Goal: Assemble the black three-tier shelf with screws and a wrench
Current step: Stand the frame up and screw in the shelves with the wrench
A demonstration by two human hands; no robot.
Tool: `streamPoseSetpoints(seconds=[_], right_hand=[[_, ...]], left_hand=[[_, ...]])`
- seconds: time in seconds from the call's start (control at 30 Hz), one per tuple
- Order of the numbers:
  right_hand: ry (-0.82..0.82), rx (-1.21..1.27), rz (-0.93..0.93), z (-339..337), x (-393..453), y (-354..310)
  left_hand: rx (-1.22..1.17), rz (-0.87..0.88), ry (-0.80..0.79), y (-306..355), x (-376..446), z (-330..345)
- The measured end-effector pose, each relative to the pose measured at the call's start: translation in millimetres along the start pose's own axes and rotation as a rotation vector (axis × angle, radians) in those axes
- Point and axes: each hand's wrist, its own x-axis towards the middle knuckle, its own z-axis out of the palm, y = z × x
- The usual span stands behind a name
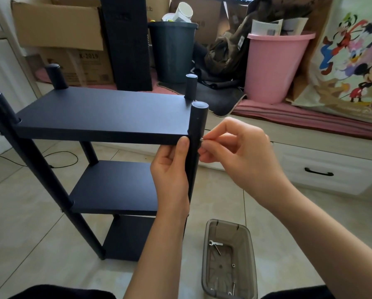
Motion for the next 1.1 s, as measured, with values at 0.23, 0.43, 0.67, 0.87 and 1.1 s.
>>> streamPoseSetpoints(seconds=[0.23,0.43,0.67,0.87,1.1], right_hand=[[-0.020,0.040,-0.004,-0.6,0.0,1.1],[-0.009,-0.012,-0.064,9.0,-0.9,-0.3],[-0.070,-0.089,-0.165,2.8,2.7,-2.2],[-0.096,-0.134,-0.177,-0.3,5.9,-2.4],[-0.100,0.020,-0.150,1.1,1.7,0.3]], left_hand=[[-0.001,0.014,0.010,-0.5,-0.1,0.5],[-0.020,0.062,0.031,1.3,3.0,-1.6],[-0.006,0.060,-0.003,2.8,6.1,-4.5],[-0.022,0.065,0.025,2.8,5.5,2.2],[-0.054,0.065,0.036,1.8,5.5,3.5]])
